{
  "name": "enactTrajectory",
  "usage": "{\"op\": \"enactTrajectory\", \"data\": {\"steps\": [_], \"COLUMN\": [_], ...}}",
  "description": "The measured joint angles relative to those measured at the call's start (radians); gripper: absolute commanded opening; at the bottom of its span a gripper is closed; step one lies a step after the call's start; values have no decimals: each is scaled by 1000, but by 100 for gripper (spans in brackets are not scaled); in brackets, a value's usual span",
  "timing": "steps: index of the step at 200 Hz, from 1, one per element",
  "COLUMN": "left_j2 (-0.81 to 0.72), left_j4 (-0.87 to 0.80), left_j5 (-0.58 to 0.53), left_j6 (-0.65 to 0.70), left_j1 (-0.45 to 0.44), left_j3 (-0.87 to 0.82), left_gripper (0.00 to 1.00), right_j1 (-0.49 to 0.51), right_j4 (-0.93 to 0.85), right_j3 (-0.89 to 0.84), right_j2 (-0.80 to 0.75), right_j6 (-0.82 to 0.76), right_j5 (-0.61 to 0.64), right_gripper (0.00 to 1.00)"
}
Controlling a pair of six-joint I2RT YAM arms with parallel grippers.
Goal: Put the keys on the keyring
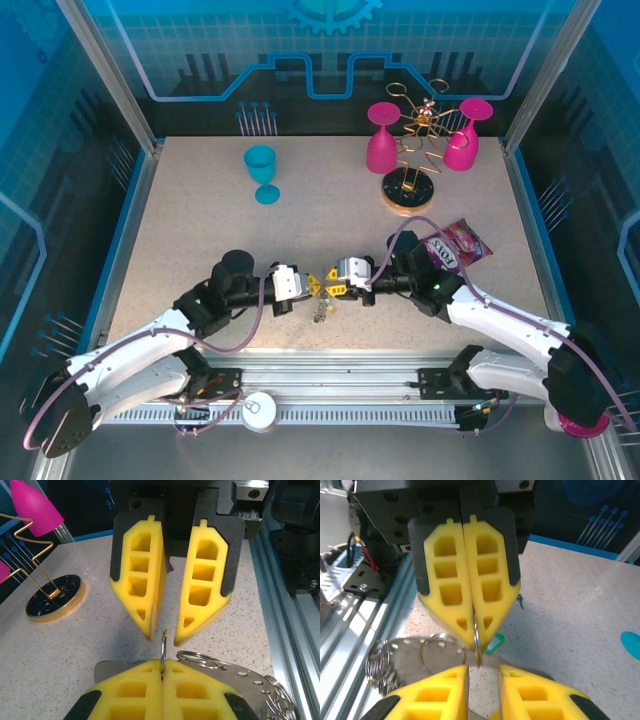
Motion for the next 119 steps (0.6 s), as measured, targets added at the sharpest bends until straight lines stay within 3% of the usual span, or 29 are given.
{"op": "enactTrajectory", "data": {"steps": [119], "left_j2": [13], "left_j4": [-42], "left_j5": [-15], "left_j6": [27], "left_j1": [-3], "left_j3": [0], "left_gripper": [0], "right_j1": [51], "right_j4": [-38], "right_j3": [29], "right_j2": [40], "right_j6": [-29], "right_j5": [38], "right_gripper": [17]}}
